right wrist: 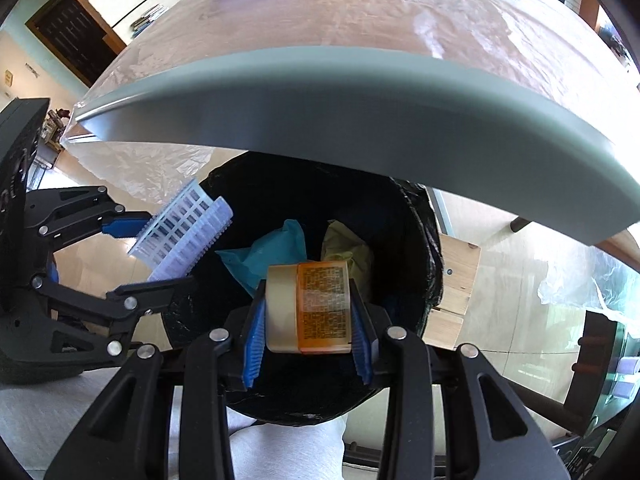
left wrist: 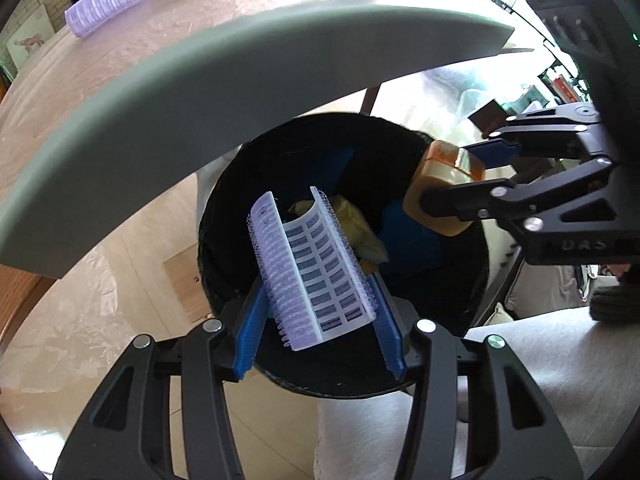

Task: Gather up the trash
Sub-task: 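Open both tools to drop the rack and tape roll into the bin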

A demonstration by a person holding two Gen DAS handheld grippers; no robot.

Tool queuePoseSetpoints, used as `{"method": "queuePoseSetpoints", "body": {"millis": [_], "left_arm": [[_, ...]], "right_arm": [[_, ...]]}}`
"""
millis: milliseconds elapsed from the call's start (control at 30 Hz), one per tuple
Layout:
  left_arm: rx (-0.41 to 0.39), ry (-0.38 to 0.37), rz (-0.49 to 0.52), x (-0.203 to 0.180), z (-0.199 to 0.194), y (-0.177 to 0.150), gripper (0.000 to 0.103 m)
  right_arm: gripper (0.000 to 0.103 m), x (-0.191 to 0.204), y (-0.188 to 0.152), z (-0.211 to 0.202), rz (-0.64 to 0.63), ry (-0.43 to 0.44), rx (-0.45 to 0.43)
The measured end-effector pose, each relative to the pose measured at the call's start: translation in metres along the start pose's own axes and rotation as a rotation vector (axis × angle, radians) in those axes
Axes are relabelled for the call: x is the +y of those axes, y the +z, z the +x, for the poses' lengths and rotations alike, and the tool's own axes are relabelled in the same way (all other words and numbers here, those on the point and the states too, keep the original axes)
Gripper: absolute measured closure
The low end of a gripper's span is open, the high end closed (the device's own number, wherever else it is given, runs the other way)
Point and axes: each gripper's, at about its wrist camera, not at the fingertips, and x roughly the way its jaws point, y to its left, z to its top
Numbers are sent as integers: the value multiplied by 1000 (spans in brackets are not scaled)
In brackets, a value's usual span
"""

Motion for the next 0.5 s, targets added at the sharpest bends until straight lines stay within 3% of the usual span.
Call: {"method": "queuePoseSetpoints", "body": {"millis": [67,100,500], "left_arm": [[-15,22,1,0,-3,0,24],[-21,26,0,1,-4,0,23],[-5,50,-31,8,-5,3,15]], "right_arm": [[51,-4,0,-5,14,2,-12],[43,-5,2,-7,21,4,-23],[19,-18,4,-23,45,-3,-62]]}}
